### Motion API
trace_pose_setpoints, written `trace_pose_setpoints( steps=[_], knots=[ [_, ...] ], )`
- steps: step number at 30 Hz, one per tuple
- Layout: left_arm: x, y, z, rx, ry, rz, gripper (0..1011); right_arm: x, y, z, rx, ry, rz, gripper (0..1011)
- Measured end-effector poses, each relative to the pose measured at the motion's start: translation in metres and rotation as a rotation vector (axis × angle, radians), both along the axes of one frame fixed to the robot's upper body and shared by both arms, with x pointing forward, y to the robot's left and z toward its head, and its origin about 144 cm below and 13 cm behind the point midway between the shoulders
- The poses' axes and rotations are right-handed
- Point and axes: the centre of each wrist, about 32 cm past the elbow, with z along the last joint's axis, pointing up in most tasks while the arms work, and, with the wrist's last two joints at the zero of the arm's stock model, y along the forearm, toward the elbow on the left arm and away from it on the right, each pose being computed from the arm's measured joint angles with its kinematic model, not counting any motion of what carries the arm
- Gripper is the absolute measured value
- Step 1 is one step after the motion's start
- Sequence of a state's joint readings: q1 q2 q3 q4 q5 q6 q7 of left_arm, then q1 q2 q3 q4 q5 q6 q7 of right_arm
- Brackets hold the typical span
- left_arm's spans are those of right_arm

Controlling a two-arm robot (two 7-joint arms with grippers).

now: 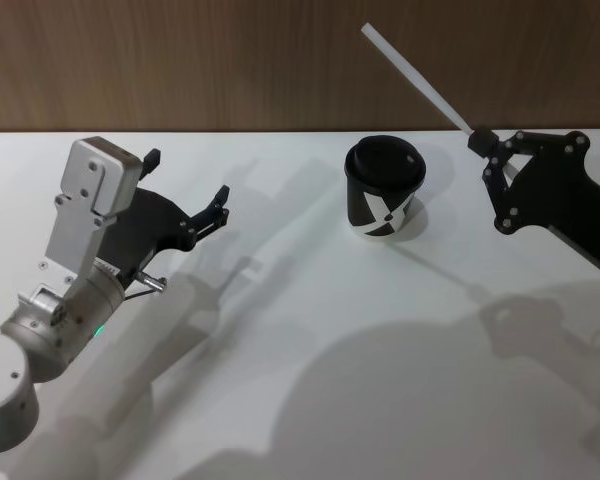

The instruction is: Pick up the straw with one hand, pass it to the other hand, and insert it into the cup.

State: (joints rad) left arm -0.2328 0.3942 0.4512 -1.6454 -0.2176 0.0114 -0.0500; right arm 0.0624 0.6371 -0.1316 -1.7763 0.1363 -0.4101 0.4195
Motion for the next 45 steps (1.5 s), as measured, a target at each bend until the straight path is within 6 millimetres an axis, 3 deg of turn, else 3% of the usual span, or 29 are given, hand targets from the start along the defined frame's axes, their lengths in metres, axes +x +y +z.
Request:
trace_pose_setpoints(
  steps=[30,45],
  knots=[
    [-0.008,0.017,0.048,-0.225,0.062,-0.406,1003,0.001,0.002,0.001,0.003,-0.002,0.015,4],
    [0.003,0.005,0.064,-0.413,0.164,-0.625,1003,0.001,0.002,0.001,0.003,-0.002,0.016,4]
  ],
)
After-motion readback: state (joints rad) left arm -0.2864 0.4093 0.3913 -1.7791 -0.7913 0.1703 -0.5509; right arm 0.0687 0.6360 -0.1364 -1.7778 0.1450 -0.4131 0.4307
